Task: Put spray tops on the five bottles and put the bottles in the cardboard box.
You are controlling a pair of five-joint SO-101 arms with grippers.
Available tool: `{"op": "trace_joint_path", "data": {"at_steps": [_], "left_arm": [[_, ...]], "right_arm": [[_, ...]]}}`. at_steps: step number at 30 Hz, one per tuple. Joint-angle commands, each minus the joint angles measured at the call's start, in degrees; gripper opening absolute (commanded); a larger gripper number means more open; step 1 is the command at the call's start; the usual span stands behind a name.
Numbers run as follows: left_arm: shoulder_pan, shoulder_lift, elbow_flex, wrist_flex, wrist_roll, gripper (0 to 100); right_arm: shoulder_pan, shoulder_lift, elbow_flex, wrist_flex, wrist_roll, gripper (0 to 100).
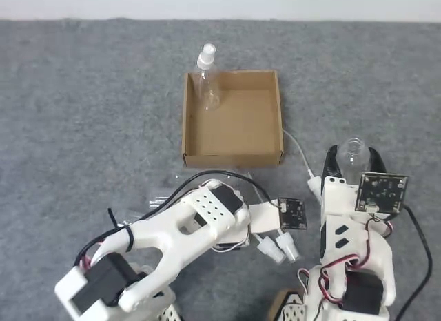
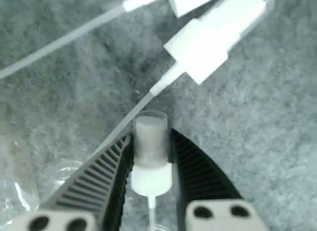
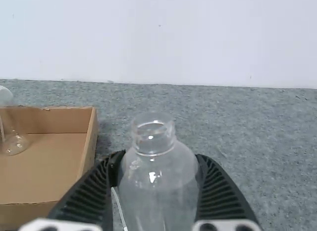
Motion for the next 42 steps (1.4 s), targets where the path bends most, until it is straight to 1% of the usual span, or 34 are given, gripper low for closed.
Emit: {"op": "trace_joint_path", "data": {"at_steps": [1,5,7,13,15,18,26,30,34,42], "left_arm": [[0.18,0.09,-0.31,-1.49,0.79,5],[0.18,-0.18,-0.84,-1.23,0.79,1],[0.18,-0.62,-0.84,-0.79,0.88,1],[0.18,-0.62,-4.97,5.98,1.14,1],[0.09,-0.62,-6.46,7.12,3.6,1],[0.09,-0.62,-7.87,7.47,5.89,1],[0.0,-1.32,-8.04,7.47,6.33,1],[-0.18,-7.47,-7.16,7.47,9.49,1],[-0.18,-15.03,-4.35,7.03,10.37,1],[-0.18,-24.79,-1.63,6.95,13.54,1]], "right_arm": [[0.75,-0.75,-0.26,-1.36,-0.26,5.5],[0.75,-0.75,-0.26,-1.36,-0.26,5.5],[0.75,-0.75,-0.26,-1.36,-0.26,5.5],[0.75,-0.75,-0.26,-1.36,-0.26,5.5],[0.75,-0.75,-0.26,-1.36,-0.26,5.5],[0.75,-0.75,-0.26,-1.36,-0.26,5.5],[0.75,-0.75,-0.26,-1.36,-0.26,5.5],[0.75,-0.75,-0.26,-1.36,-0.26,5.5],[0.75,-0.75,-0.26,-1.36,-0.26,5.5],[0.75,-0.75,-0.26,-1.36,-0.26,5.4]]}}
